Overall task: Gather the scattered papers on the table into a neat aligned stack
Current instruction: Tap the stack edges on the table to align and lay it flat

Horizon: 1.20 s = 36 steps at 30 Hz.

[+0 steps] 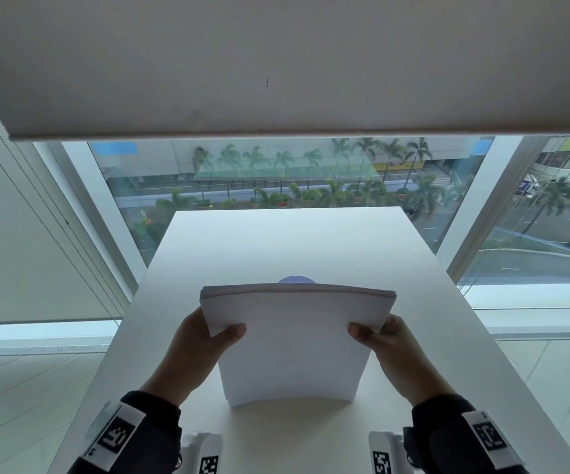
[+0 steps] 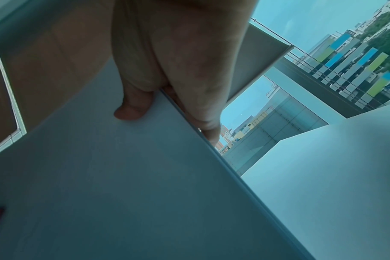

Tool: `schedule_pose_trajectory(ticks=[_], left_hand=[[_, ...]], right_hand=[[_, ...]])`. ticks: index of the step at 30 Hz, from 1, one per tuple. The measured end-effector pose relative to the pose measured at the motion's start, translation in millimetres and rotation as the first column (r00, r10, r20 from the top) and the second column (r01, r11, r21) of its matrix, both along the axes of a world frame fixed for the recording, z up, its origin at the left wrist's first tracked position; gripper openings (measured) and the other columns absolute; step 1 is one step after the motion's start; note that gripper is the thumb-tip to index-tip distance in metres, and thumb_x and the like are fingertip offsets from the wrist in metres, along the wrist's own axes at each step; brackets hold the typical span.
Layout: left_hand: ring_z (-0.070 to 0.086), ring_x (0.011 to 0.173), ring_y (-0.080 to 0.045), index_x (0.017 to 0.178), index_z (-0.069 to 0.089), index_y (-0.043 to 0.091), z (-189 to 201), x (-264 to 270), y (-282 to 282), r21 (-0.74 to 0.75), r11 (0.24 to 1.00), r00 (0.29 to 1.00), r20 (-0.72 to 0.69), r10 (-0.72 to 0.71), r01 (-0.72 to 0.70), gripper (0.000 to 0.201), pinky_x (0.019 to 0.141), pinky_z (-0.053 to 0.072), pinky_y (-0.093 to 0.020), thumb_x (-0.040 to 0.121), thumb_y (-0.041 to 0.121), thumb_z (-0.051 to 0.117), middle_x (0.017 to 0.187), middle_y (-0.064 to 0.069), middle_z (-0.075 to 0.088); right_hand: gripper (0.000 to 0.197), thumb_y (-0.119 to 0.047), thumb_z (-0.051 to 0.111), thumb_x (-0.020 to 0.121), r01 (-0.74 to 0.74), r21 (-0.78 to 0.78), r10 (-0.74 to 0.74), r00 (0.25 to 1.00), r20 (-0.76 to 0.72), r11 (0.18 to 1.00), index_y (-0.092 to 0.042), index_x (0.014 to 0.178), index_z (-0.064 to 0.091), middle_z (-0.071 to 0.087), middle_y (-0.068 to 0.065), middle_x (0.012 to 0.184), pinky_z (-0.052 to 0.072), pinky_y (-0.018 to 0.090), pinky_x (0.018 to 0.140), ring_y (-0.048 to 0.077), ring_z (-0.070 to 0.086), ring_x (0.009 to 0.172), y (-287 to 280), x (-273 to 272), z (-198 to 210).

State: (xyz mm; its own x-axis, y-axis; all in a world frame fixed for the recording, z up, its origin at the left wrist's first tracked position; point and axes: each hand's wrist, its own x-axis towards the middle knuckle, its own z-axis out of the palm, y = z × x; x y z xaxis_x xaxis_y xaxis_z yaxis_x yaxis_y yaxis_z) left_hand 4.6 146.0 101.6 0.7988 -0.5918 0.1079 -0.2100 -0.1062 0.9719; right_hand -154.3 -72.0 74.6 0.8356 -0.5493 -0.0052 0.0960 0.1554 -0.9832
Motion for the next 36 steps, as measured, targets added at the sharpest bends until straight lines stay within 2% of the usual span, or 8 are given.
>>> schedule_pose_trajectory(ticks=[5,8,11,15,21,28,33,36], left_hand=[[0.058,0.085,0.011,0.108,0.049,0.042,46.4,2.9,8.8,0.036,0.985,0.901,0.411,0.141,-0.17,0.044,0.081,0.043,-0.009,0.067,0.043,0.064,0.099,0.019,0.064],[0.045,0.125,-0.017,0.13,0.047,0.012,72.5,-5.9,9.5,0.029,0.955,0.627,0.76,0.171,-0.296,0.061,0.101,0.041,-0.038,0.076,0.041,0.055,0.133,-0.007,0.054],[0.036,0.137,-0.028,0.137,0.04,0.016,74.6,-22.3,4.5,0.293,0.909,0.456,0.88,-0.136,-0.295,0.062,0.11,0.03,-0.041,0.084,0.048,0.046,0.146,-0.007,0.043],[0.052,0.128,-0.03,0.136,0.043,0.024,65.6,-27.6,7.0,0.613,0.719,0.533,0.748,-0.395,-0.327,0.07,0.1,0.04,-0.054,0.085,0.068,0.022,0.141,-0.003,0.052],[0.049,0.131,-0.029,0.138,0.036,0.029,65.8,-25.7,7.4,0.627,0.717,0.532,0.737,-0.418,-0.305,0.068,0.1,0.039,-0.054,0.079,0.063,0.036,0.143,-0.001,0.051],[0.027,0.143,-0.023,0.142,0.033,0.035,61.8,-9.0,15.6,0.5,0.846,0.713,0.66,-0.234,-0.186,0.079,0.114,0.027,-0.041,0.07,0.065,0.041,0.153,0.001,0.033],[0.039,0.133,-0.009,0.143,0.03,0.032,52.5,-4.7,18.8,0.353,0.922,0.711,0.689,-0.141,-0.16,0.082,0.108,0.033,-0.031,0.068,0.058,0.052,0.144,0.01,0.042],[0.043,0.121,0.011,0.139,0.023,0.042,43.6,2.3,18.1,0.162,0.985,0.927,0.375,0.001,-0.067,0.096,0.106,0.032,-0.029,0.061,0.048,0.077,0.133,0.02,0.045]], right_hand=[[0.057,-0.055,0.088,0.032,-0.043,0.047,0.038,0.994,0.107,0.998,-0.019,0.074,0.08,0.076,-0.004,0.077,0.053,0.015,0.066,0.006,0.069,0.073,1.0,-0.6,-3.3],[0.056,-0.055,0.088,0.035,-0.056,0.052,0.05,0.991,0.123,0.997,-0.019,0.077,0.079,0.076,-0.003,0.08,0.053,0.016,0.069,0.007,0.069,0.075,1.1,-0.8,-5.0],[0.057,-0.054,0.088,0.036,-0.059,0.053,0.052,0.992,0.115,0.997,-0.017,0.079,0.079,0.077,-0.001,0.083,0.054,0.018,0.071,0.01,0.069,0.078,-0.3,-1.7,-6.3],[0.057,-0.053,0.089,0.035,-0.061,0.061,0.053,0.991,0.125,0.996,-0.017,0.078,0.079,0.076,-0.001,0.082,0.054,0.018,0.071,0.01,0.069,0.077,0.4,-1.9,-5.9],[0.052,-0.052,0.089,0.036,-0.076,0.067,0.065,0.986,0.153,0.995,-0.021,0.076,0.079,0.076,-0.004,0.081,0.054,0.017,0.072,0.007,0.068,0.077,1.2,-2.2,-4.6],[0.052,-0.051,0.089,0.037,-0.09,0.048,0.082,0.987,0.141,0.995,-0.02,0.077,0.079,0.077,-0.002,0.083,0.054,0.019,0.074,0.009,0.069,0.079,-0.7,-3.2,-6.0],[0.053,-0.051,0.088,0.041,-0.081,0.042,0.075,0.988,0.133,0.996,-0.019,0.082,0.079,0.076,-0.001,0.088,0.053,0.022,0.078,0.013,0.068,0.085,-2.0,-3.4,-5.7],[0.053,-0.051,0.088,0.043,-0.081,0.034,0.076,0.989,0.13,0.996,-0.018,0.084,0.078,0.076,0.0,0.09,0.053,0.023,0.08,0.014,0.068,0.086,-2.1,-2.1,-7.2]])
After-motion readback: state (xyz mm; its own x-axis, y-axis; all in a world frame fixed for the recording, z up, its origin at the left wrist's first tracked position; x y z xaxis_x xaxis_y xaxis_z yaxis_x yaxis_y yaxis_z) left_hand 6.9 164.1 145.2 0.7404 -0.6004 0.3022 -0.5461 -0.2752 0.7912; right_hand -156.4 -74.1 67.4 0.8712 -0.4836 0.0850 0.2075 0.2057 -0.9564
